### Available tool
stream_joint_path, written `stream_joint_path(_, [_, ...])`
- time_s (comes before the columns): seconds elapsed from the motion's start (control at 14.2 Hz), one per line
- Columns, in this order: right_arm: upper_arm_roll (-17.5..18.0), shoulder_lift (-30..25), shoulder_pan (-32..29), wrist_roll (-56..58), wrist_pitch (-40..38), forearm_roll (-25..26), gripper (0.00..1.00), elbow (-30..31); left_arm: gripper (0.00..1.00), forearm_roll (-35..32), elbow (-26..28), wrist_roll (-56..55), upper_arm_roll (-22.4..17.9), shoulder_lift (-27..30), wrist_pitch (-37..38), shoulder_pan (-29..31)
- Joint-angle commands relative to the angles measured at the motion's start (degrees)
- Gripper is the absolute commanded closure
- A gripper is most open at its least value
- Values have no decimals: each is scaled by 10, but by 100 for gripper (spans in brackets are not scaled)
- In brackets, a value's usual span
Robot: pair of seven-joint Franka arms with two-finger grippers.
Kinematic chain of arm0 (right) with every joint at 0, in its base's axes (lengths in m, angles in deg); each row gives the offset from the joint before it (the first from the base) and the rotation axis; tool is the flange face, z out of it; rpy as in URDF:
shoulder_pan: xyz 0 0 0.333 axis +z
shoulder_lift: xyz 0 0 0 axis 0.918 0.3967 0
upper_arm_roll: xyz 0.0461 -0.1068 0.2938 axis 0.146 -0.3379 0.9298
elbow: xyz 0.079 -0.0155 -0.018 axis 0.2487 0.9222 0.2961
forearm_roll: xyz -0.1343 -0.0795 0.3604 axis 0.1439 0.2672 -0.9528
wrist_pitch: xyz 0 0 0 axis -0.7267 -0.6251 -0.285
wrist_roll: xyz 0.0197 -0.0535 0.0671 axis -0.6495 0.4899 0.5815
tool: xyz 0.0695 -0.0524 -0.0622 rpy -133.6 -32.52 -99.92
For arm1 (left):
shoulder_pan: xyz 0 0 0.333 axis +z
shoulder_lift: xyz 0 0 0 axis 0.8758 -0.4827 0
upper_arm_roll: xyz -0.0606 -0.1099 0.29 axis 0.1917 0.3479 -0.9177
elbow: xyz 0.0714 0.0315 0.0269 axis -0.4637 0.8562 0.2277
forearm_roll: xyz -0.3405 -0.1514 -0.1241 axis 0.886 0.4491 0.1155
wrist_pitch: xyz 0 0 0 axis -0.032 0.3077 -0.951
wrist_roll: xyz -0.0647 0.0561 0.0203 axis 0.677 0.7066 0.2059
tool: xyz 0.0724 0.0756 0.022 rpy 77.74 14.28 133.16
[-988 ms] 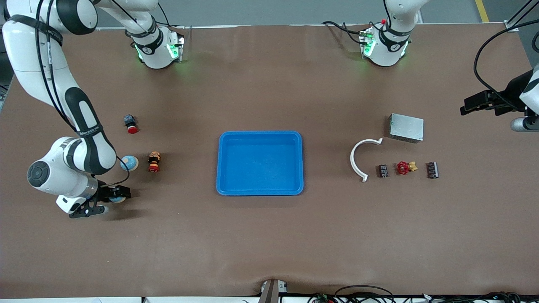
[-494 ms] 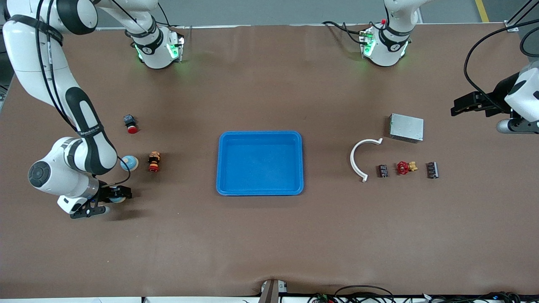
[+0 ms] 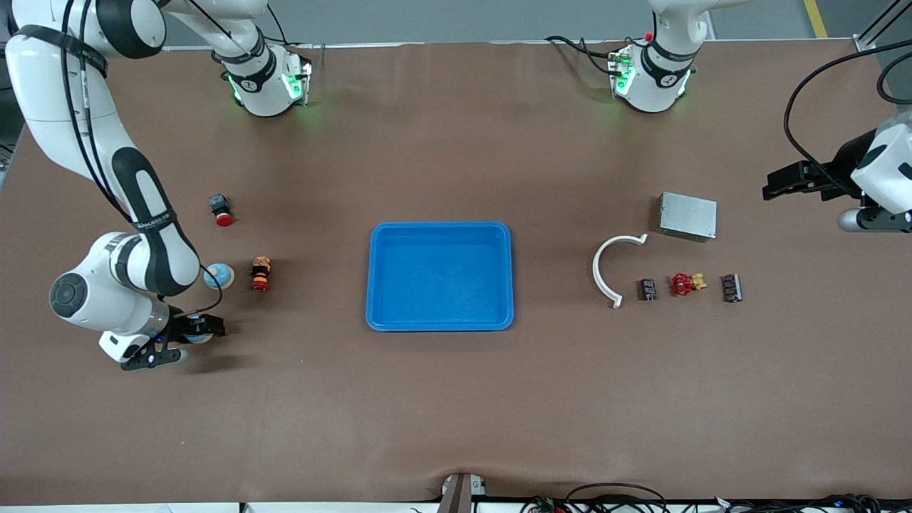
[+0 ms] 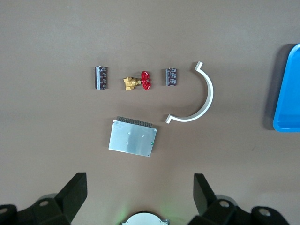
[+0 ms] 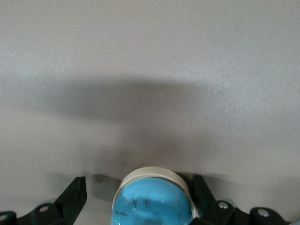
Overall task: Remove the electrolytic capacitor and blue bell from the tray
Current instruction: 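Lower the bell onto the table with the right gripper and release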
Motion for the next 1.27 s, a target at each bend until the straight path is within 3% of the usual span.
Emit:
stream_joint_path(0.0, [4, 0, -2, 5, -1, -13, 0, -4, 0, 11, -6, -7, -70, -1, 6, -66])
stream_joint_path(0.42, [4, 0, 6, 3, 0, -14, 0, -3, 0, 10, -4, -7, -103, -1, 7, -97])
stream_joint_path(0.92, [3, 1, 3, 15, 2, -15, 0, -4, 0, 12, -9, -6, -102, -2, 6, -88])
stream_joint_path(1.2, [2, -2, -21, 99, -6, -15, 0, -20, 0, 12, -11, -7, -98, -1, 5, -96])
